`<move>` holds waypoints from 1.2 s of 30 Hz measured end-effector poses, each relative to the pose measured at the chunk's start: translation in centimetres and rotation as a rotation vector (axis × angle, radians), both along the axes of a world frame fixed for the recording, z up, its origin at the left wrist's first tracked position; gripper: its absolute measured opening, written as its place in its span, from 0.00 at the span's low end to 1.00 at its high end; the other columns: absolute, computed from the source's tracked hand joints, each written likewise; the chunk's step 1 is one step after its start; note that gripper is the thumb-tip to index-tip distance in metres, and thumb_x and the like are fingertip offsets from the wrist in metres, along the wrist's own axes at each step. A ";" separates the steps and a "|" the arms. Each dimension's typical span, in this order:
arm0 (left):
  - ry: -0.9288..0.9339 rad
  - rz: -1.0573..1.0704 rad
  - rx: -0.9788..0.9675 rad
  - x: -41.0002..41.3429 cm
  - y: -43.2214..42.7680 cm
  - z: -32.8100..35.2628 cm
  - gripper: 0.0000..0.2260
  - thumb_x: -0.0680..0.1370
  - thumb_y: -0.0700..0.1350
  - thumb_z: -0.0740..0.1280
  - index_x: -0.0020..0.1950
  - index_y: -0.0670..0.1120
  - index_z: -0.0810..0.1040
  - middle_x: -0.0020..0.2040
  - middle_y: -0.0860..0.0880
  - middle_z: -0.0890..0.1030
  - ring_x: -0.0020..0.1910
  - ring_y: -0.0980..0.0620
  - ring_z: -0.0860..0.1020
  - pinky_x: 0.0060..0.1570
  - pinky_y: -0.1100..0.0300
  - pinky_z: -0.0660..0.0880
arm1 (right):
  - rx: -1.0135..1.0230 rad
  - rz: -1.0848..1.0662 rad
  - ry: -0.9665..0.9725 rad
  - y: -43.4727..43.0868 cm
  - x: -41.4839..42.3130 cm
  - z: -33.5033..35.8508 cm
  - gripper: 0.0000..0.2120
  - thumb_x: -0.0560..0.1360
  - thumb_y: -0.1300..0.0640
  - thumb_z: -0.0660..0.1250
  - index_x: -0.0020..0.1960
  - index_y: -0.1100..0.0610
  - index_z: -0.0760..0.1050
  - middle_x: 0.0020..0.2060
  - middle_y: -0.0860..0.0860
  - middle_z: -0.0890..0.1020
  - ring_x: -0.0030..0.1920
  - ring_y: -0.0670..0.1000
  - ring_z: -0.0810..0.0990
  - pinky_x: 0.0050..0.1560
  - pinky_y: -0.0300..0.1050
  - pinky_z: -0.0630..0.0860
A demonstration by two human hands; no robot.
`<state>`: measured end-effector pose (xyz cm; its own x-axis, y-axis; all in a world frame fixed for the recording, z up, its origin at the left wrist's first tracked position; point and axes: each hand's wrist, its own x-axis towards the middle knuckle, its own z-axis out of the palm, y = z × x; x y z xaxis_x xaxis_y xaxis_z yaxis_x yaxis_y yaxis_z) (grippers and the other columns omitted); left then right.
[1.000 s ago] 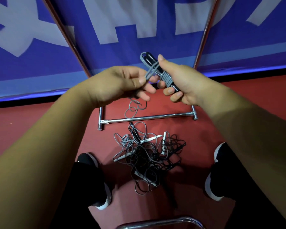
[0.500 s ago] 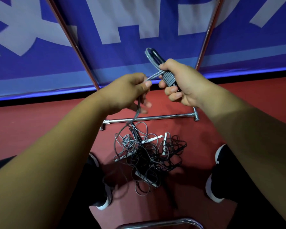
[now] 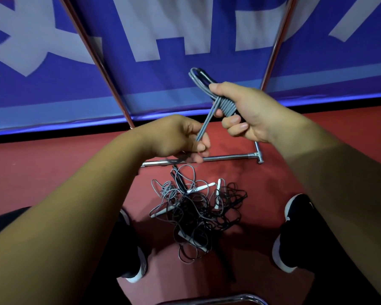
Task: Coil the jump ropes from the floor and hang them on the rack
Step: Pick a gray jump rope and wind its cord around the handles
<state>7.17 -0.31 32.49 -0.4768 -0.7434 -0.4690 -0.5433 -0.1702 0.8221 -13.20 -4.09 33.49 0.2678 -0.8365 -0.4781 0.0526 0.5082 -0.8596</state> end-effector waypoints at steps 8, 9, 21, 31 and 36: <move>-0.188 0.304 -0.055 0.0 -0.3 -0.9 0.15 0.87 0.47 0.62 0.51 0.35 0.76 0.42 0.35 0.85 0.35 0.34 0.86 0.38 0.41 0.84 | -0.004 0.058 -0.025 0.5 0.6 0.8 0.12 0.80 0.45 0.72 0.49 0.53 0.75 0.36 0.53 0.77 0.25 0.46 0.63 0.21 0.37 0.59; -0.163 0.346 -0.039 -0.1 -0.4 -1.0 0.15 0.87 0.47 0.61 0.51 0.35 0.75 0.43 0.33 0.84 0.36 0.33 0.86 0.39 0.39 0.84 | -0.005 0.064 -0.036 0.6 0.7 0.9 0.12 0.81 0.45 0.71 0.49 0.53 0.74 0.35 0.53 0.77 0.25 0.46 0.64 0.21 0.37 0.60; 0.045 0.323 -0.127 1.9 -1.0 -0.5 0.10 0.80 0.31 0.67 0.59 0.39 0.83 0.49 0.34 0.86 0.42 0.44 0.85 0.52 0.42 0.83 | 0.090 0.694 0.041 2.5 0.0 1.3 0.22 0.75 0.45 0.66 0.60 0.60 0.78 0.35 0.53 0.78 0.20 0.43 0.63 0.20 0.34 0.59; 0.199 0.364 -0.143 0.6 -0.9 1.1 0.06 0.81 0.38 0.71 0.55 0.40 0.86 0.52 0.37 0.87 0.58 0.39 0.85 0.61 0.47 0.81 | 0.315 0.842 0.193 2.7 0.4 0.0 0.08 0.82 0.55 0.66 0.58 0.58 0.77 0.37 0.53 0.74 0.23 0.43 0.59 0.21 0.31 0.52; 0.218 0.418 -0.175 0.5 -1.1 1.5 0.05 0.79 0.38 0.73 0.54 0.40 0.87 0.52 0.35 0.86 0.58 0.35 0.83 0.60 0.48 0.82 | 0.198 0.731 0.250 2.7 0.6 0.0 0.04 0.81 0.60 0.66 0.51 0.61 0.77 0.44 0.56 0.81 0.25 0.45 0.60 0.21 0.30 0.54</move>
<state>7.72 -1.37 33.96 -0.1945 -0.9503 -0.2429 -0.2701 -0.1862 0.9447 -12.62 -1.42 33.48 0.5806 -0.3839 -0.7179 -0.5355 0.4842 -0.6920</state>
